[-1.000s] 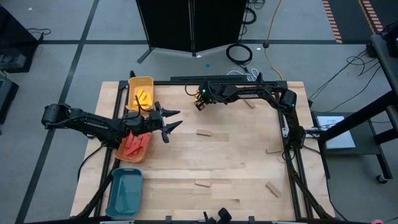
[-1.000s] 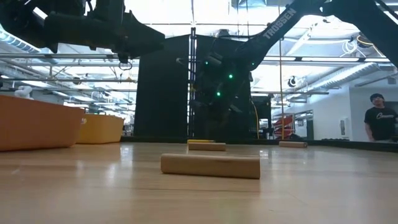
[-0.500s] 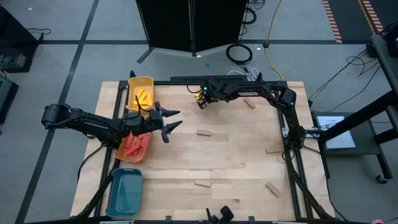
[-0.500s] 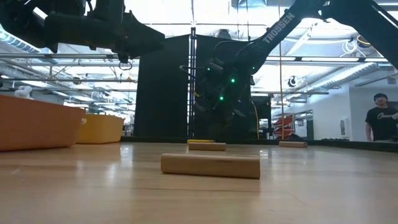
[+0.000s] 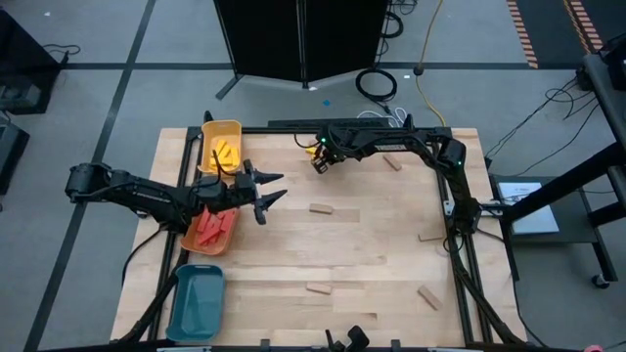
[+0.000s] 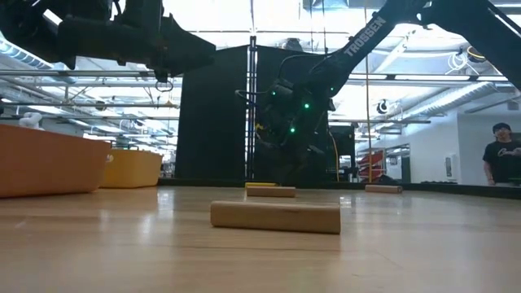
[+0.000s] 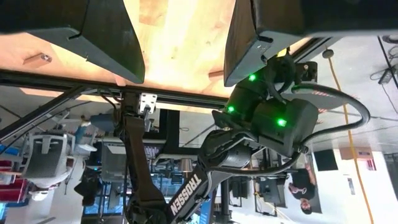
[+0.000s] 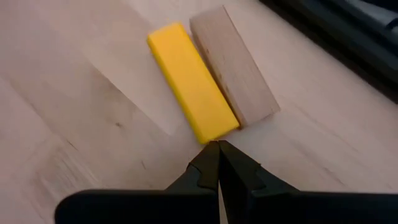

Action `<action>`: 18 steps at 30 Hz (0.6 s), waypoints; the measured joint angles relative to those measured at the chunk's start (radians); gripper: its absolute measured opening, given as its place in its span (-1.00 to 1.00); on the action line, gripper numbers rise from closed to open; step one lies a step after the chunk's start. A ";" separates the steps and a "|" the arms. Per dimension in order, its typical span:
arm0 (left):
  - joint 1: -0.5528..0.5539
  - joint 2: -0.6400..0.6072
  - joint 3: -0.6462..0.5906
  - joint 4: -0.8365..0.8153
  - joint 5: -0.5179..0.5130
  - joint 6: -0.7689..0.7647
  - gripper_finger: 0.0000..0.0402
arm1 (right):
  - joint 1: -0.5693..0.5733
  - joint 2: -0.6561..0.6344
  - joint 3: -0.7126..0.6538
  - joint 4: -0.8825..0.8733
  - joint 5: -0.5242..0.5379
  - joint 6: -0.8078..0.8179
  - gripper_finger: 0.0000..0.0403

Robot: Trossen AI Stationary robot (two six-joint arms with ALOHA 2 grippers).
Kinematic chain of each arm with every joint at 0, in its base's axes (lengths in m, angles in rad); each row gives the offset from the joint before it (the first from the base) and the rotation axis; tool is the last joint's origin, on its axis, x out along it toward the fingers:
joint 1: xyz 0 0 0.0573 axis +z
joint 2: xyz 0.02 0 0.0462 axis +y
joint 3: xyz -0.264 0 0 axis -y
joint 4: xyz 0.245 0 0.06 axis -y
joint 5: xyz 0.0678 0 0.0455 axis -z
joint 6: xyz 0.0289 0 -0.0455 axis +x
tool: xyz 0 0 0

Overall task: Sort blocks
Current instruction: Put the yellow block in the yellow bin

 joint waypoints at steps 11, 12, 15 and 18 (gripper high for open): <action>0.000 0.000 0.000 -0.002 0.000 0.010 0.08 | -0.005 0.008 0.000 0.121 0.000 0.038 -1.00; 0.000 0.000 0.000 -0.002 0.000 0.010 0.08 | -0.006 0.011 0.000 0.117 -0.001 0.038 -1.00; 0.000 0.000 0.000 -0.002 0.000 0.010 0.08 | -0.006 0.012 0.000 0.122 -0.001 0.034 -1.00; 0.000 0.000 0.000 -0.001 0.000 0.010 0.08 | -0.007 0.011 0.001 0.114 -0.037 0.040 -1.00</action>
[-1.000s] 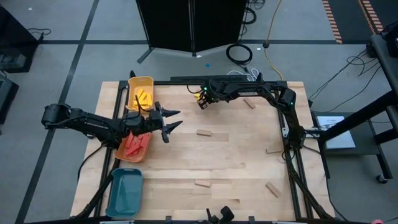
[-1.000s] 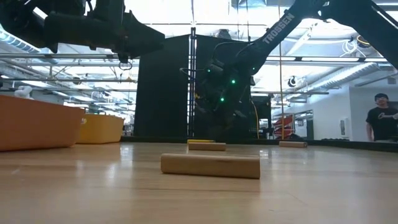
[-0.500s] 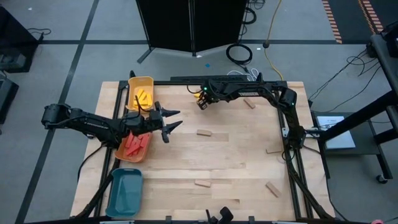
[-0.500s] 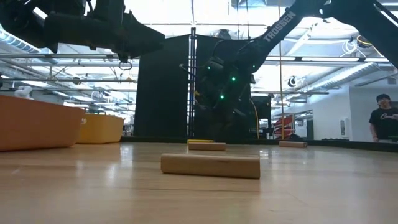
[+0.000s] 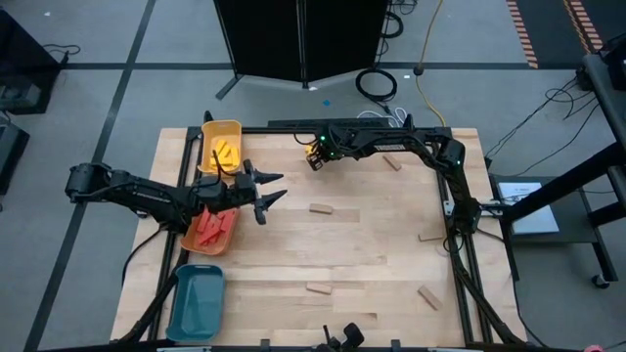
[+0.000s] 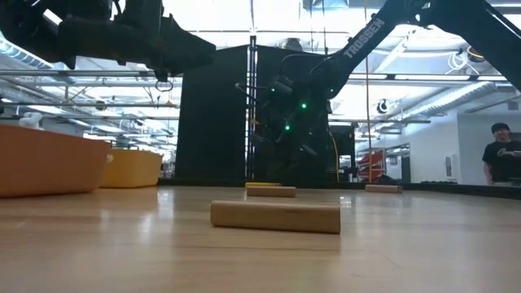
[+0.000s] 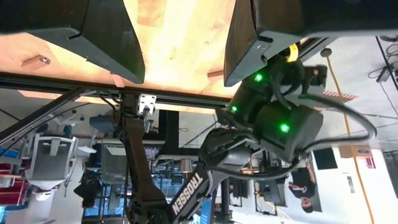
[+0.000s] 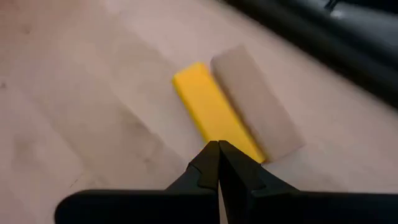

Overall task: Sort blocks
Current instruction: Put the yellow block in the yellow bin

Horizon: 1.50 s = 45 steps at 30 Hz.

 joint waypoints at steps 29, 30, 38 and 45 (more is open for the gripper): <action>0.000 0.000 0.000 0.009 0.000 0.000 0.08 | 0.023 0.000 0.001 -0.188 -0.076 0.010 -1.00; 0.000 0.000 0.000 0.009 0.000 0.000 0.08 | 0.030 -0.001 0.001 -0.187 -0.075 0.010 -1.00; 0.000 0.000 0.000 0.010 0.000 0.000 0.08 | 0.053 -0.023 0.000 -0.086 -0.089 0.003 -1.00; 0.000 0.000 0.000 0.013 0.002 0.000 0.08 | 0.037 -0.023 -0.001 0.015 -0.017 0.032 -1.00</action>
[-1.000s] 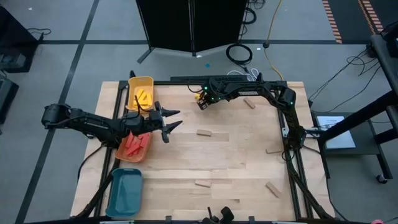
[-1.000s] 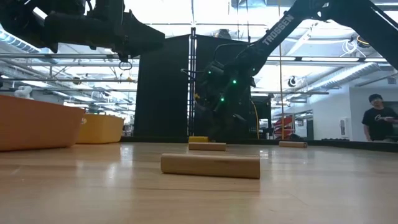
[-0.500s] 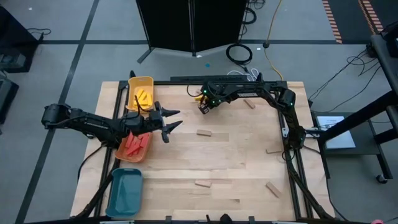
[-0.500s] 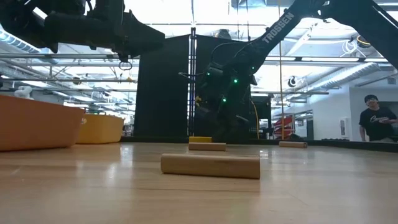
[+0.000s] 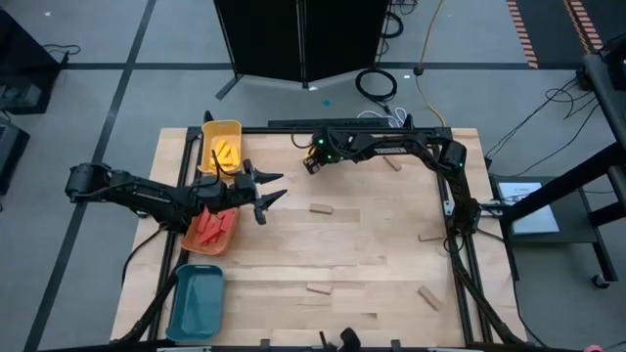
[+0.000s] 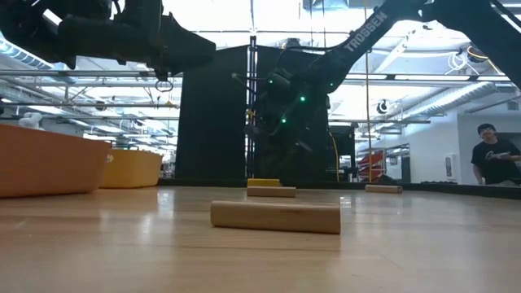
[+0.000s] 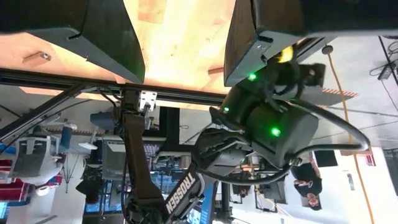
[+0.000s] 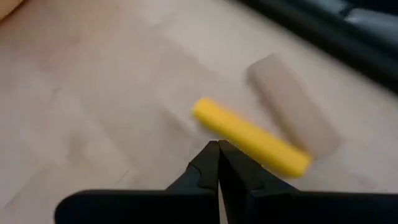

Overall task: Sort blocks
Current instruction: Put the yellow block in the yellow bin

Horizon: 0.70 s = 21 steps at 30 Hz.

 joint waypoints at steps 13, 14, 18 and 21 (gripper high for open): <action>0.000 0.000 0.000 -0.001 0.000 0.000 0.08 | -0.021 0.012 0.000 0.015 0.093 0.056 -1.00; 0.000 0.000 0.000 -0.001 0.000 0.000 0.08 | -0.021 0.020 0.000 0.013 0.093 0.059 -1.00; 0.000 0.000 0.000 0.000 0.001 0.000 0.08 | -0.022 0.026 0.001 0.002 0.088 0.064 -1.00; 0.000 0.000 0.000 0.000 0.001 0.000 0.08 | -0.023 0.026 0.001 -0.007 0.082 0.068 -1.00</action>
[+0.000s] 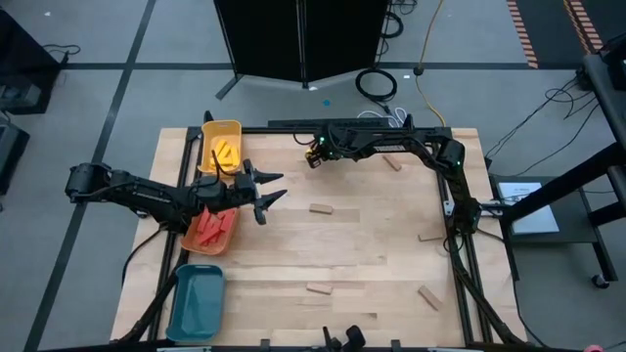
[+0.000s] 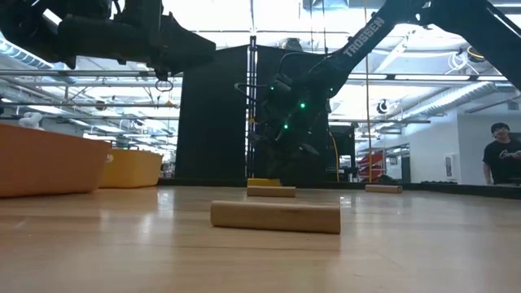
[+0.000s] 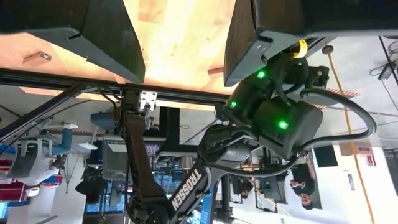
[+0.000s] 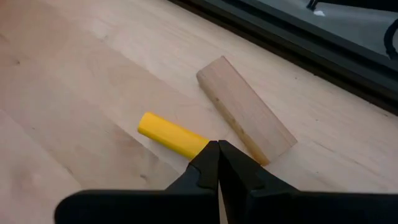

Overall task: Sort blocks
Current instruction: Put the yellow block in the yellow bin

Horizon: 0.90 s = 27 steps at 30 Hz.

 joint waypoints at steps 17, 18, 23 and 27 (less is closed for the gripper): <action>0.000 0.000 0.000 0.002 0.000 0.000 0.08 | 0.043 -0.064 -0.005 -0.150 -0.189 -0.030 -1.00; 0.000 0.000 0.000 0.000 0.000 0.000 0.08 | 0.053 -0.085 -0.002 -0.143 -0.130 -0.040 -1.00; 0.000 0.000 0.000 -0.001 0.001 0.000 0.08 | 0.024 -0.098 -0.003 -0.045 0.024 -0.050 -1.00; 0.000 0.000 0.000 0.000 0.001 -0.001 0.08 | -0.031 -0.047 0.033 -0.028 -0.116 -0.030 -1.00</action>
